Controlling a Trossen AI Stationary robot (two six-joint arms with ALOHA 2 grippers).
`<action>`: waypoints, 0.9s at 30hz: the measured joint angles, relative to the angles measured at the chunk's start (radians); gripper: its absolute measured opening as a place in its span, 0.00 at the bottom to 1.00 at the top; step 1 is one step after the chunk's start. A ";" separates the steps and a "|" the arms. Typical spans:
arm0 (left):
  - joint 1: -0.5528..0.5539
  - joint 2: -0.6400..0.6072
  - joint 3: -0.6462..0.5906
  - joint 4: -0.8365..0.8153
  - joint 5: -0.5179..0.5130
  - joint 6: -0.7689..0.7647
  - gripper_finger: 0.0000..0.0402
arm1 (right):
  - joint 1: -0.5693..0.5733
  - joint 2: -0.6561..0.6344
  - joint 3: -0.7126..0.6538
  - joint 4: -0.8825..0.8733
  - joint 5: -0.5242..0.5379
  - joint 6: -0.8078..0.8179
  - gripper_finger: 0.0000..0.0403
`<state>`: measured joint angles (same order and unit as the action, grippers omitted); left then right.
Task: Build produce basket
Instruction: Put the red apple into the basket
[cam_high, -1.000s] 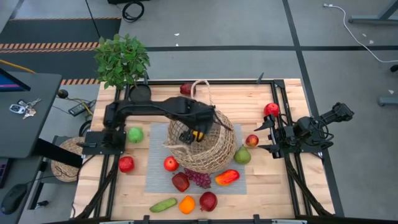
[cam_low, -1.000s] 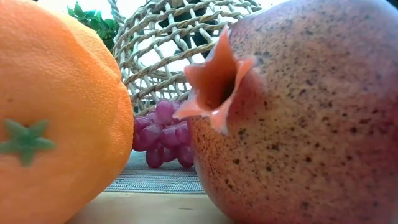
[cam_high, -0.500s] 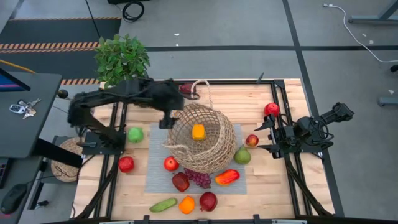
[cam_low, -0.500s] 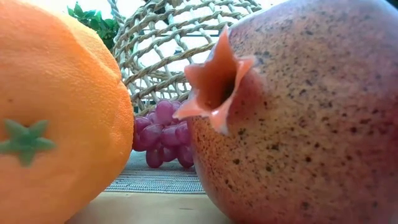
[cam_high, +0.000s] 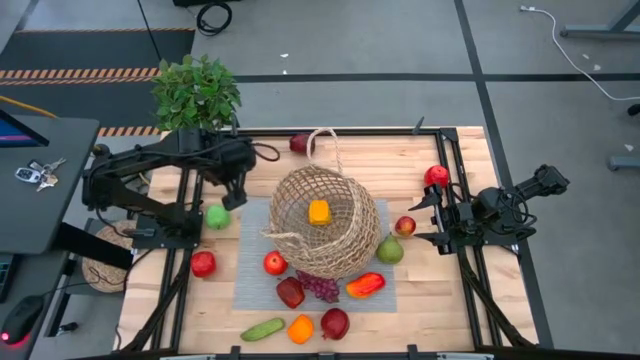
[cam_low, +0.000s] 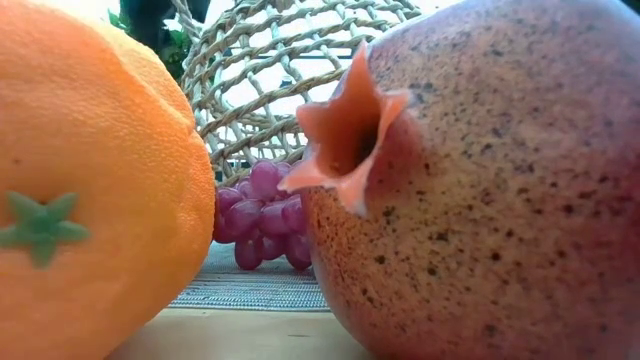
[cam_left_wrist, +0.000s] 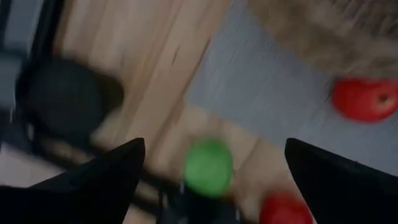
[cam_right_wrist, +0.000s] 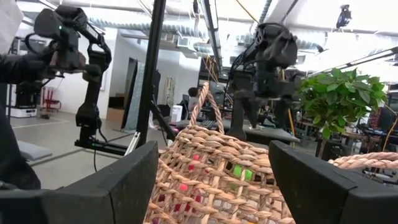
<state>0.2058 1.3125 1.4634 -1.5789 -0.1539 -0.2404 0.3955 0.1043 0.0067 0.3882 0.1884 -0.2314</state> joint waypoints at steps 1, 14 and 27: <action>-0.003 -0.001 -0.006 0.009 0.005 -0.013 0.98 | 0.000 0.000 0.000 0.000 0.000 0.000 0.77; -0.231 -0.048 -0.316 0.022 0.272 -0.171 0.98 | 0.000 0.000 0.000 0.001 0.000 0.000 0.77; -0.604 -0.060 -0.353 0.100 0.283 -0.535 0.93 | 0.000 0.000 0.000 0.002 0.000 0.000 0.77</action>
<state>-0.3986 1.2525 1.1107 -1.4791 0.1287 -0.7752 0.3954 0.1046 0.0067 0.3901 0.1883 -0.2314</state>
